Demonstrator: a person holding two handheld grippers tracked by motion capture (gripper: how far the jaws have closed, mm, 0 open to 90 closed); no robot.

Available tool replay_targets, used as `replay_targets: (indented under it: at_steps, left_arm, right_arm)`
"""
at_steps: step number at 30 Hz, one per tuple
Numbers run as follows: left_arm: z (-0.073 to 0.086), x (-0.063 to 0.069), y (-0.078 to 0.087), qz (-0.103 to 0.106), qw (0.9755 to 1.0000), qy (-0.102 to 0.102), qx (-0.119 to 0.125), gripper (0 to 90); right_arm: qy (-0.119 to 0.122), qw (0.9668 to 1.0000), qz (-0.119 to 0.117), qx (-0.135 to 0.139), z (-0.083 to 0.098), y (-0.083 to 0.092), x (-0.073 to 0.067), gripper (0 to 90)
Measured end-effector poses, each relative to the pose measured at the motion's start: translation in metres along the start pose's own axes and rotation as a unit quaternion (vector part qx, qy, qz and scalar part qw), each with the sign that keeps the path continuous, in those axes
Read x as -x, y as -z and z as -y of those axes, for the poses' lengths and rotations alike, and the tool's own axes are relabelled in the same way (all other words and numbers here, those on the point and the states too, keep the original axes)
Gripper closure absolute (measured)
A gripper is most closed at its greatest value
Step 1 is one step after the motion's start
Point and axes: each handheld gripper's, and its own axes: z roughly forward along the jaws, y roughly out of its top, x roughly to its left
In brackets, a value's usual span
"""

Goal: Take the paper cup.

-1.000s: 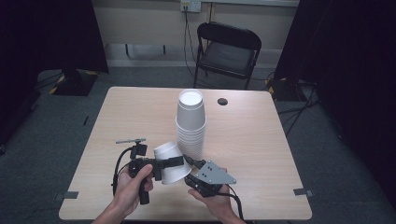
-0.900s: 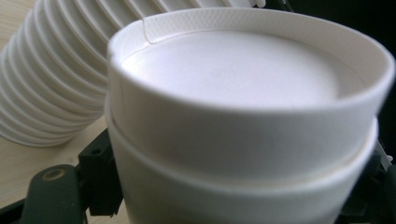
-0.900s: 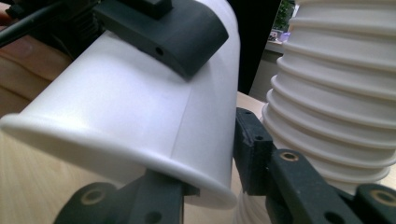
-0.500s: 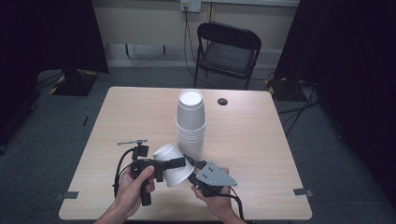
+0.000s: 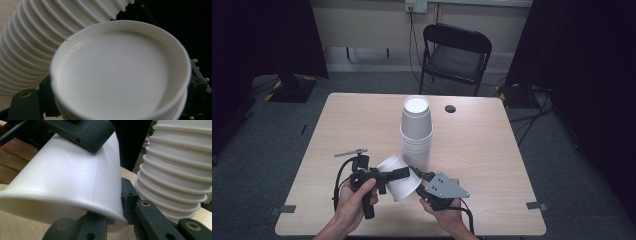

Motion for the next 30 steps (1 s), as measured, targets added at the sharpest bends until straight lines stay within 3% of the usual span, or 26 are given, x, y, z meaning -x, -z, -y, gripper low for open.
replay_targets:
  at_steps: [2, 7, 9, 18, 21, 25, 28, 30]
  left_arm:
    - [0.0, 0.001, 0.001, 0.002, 1.0, 0.0, 0.006, 15.7]
    - [0.0, 0.001, 0.002, -0.002, 0.9995, -0.031, 0.007, 15.9]
    - [-0.001, 0.003, 0.002, -0.001, 0.9993, -0.034, 0.012, 15.9]
    - [-0.003, 0.003, 0.006, -0.001, 0.9978, -0.063, 0.022, 15.6]
    - [-0.003, 0.002, 0.006, -0.003, 0.9968, -0.077, 0.02, 15.6]
    - [-0.003, 0.001, 0.008, -0.004, 0.9948, -0.1, 0.021, 15.6]
    - [-0.004, 0.001, 0.011, -0.018, 0.9923, -0.119, 0.03, 15.4]
    - [-0.005, 0.001, 0.012, -0.022, 0.9921, -0.12, 0.029, 15.4]
  right_arm:
    - [-0.01, 0.9999, -0.011, -0.003, 0.0, 0.001, 0.001, 84.0]
    - [-0.008, 0.9998, -0.015, -0.006, 0.001, 0.005, 0.002, 84.1]
    - [-0.012, 0.9997, -0.018, -0.01, 0.002, 0.006, 0.004, 84.1]
    - [-0.052, 0.9959, -0.062, -0.04, 0.004, 0.012, 0.015, 84.1]
    - [-0.066, 0.9942, -0.069, -0.049, 0.004, 0.013, 0.019, 84.1]
    - [-0.069, 0.9928, -0.079, -0.06, 0.004, 0.012, 0.02, 84.1]
    - [-0.07, 0.9914, -0.087, -0.069, 0.005, 0.012, 0.019, 84.1]
    - [-0.073, 0.9902, -0.092, -0.074, 0.005, 0.011, 0.019, 84.1]
